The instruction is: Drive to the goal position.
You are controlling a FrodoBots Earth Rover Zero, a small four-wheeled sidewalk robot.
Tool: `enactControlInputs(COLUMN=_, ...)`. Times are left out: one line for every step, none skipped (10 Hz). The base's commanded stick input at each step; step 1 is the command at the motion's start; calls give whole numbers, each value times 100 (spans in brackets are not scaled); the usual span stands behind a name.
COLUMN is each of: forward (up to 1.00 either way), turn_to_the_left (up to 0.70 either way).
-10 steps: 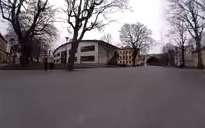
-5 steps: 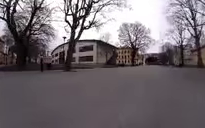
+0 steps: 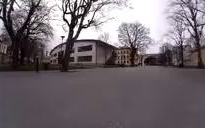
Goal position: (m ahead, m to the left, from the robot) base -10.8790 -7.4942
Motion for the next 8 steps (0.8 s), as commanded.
enactControlInputs(forward=85, turn_to_the_left=0)
enactControlInputs(forward=85, turn_to_the_left=0)
enactControlInputs(forward=85, turn_to_the_left=0)
enactControlInputs(forward=85, turn_to_the_left=0)
enactControlInputs(forward=85, turn_to_the_left=2)
enactControlInputs(forward=85, turn_to_the_left=6)
enactControlInputs(forward=85, turn_to_the_left=8)
enactControlInputs(forward=85, turn_to_the_left=8)
